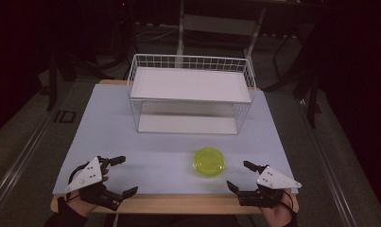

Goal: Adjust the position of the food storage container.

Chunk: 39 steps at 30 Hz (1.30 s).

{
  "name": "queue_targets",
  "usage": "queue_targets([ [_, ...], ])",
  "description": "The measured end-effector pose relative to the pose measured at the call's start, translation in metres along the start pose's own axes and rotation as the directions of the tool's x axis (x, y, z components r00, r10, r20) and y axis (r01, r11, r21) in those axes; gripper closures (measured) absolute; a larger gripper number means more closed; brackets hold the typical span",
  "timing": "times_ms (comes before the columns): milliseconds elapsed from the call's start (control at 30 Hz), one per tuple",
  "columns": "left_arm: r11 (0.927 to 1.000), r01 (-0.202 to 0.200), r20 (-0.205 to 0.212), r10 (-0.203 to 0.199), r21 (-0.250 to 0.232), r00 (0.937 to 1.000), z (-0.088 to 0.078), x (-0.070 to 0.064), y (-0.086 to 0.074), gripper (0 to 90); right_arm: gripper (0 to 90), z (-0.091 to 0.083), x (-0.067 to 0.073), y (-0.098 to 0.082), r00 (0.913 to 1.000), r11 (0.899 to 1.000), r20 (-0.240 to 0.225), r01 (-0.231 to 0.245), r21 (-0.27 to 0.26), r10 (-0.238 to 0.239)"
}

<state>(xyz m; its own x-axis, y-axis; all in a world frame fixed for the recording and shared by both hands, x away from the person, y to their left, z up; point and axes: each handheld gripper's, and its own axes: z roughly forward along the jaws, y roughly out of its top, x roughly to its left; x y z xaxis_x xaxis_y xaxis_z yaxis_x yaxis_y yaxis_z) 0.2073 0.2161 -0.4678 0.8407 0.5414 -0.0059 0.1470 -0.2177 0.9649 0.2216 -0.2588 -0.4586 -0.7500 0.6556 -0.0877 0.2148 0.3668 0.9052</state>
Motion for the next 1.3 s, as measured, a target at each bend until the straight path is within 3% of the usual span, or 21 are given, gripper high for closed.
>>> queue_targets([
  [167,0.9994,0.015,-0.005,-0.015,-0.03,0.9999,-0.003,0.001,0.0,0.7,13.7,-0.001,0.003,0.001,0.9999,1.0,-0.011,0.005,0.024,-0.004],
  [267,0.9993,0.014,-0.008,-0.014,-0.036,0.9999,-0.003,0.001,0.0,0.7,13.4,-0.001,0.002,0.002,0.998,0.999,-0.061,-0.013,0.049,0.016],
  [367,0.999,0.018,-0.006,-0.018,-0.04,0.9998,-0.003,0.001,0.0,0.7,12.7,-0.003,0.001,0.002,0.9963,0.998,-0.081,-0.026,0.052,0.03],
  [433,0.9991,0.015,-0.006,-0.016,-0.039,0.9999,-0.003,0.001,0.0,0.7,11.1,-0.006,0.001,0.001,0.9907,0.994,-0.101,-0.085,0.063,0.091],
  [467,0.9992,0.017,-0.003,-0.018,-0.037,0.9998,-0.002,0.001,0.0,0.7,11.1,-0.006,0.0,0.0,0.9876,0.993,-0.121,-0.092,0.067,0.1],
  [600,0.9995,0.009,-0.001,-0.009,-0.029,1.0,-0.001,0.0,0.001,0.7,15.6,-0.005,0.001,-0.007,0.9913,0.99,-0.111,-0.057,0.129,0.071],
  [733,0.9996,0.008,-0.001,-0.008,-0.025,1.0,-0.001,0.0,0.001,0.7,28.8,0.002,-0.002,-0.012,0.9903,0.979,-0.116,-0.053,0.196,0.076],
  [767,0.9996,0.008,0.0,-0.008,-0.026,1.0,-0.001,0.0,0.001,0.7,40.2,0.004,-0.003,-0.013,0.9895,0.975,-0.119,-0.056,0.213,0.083],
  [833,0.9995,0.008,-0.001,-0.008,-0.031,1.0,-0.001,0.0,0.001,0.7,47.1,0.008,-0.006,-0.015,0.986,0.969,-0.139,-0.057,0.239,0.092],
  [867,0.9995,0.007,-0.002,-0.007,-0.031,1.0,-0.001,0.0,0.001,0.7,59.3,0.011,-0.008,-0.016,0.9842,0.962,-0.139,-0.07,0.263,0.11],
  [933,0.9994,0.01,0.001,-0.01,-0.033,0.9999,-0.001,0.0,0.001,0.7,66.7,0.015,-0.014,-0.018,0.9795,0.953,-0.142,-0.098,0.288,0.143],
  [967,0.9994,0.009,-0.001,-0.009,-0.032,1.0,-0.001,0.0,0.001,0.7,74.8,0.017,-0.016,-0.018,0.9786,0.945,-0.138,-0.104,0.311,0.153],
  [1067,0.9996,0.004,-0.003,-0.004,-0.028,1.0,-0.001,0.0,0.001,0.7,87.6,0.024,-0.025,-0.02,0.9803,0.93,-0.125,-0.101,0.352,0.153],
  [1167,0.9996,0.004,-0.001,-0.004,-0.026,1.0,0.0,0.0,0.001,0.7,89.9,0.034,-0.035,-0.021,0.9771,0.912,-0.105,-0.131,0.388,0.185],
  [1300,0.9998,-0.002,-0.002,0.002,-0.021,1.0,0.0,-0.001,0.001,0.7,90.0,0.048,-0.051,-0.02,0.9839,0.902,-0.036,-0.145,0.406,0.175],
])
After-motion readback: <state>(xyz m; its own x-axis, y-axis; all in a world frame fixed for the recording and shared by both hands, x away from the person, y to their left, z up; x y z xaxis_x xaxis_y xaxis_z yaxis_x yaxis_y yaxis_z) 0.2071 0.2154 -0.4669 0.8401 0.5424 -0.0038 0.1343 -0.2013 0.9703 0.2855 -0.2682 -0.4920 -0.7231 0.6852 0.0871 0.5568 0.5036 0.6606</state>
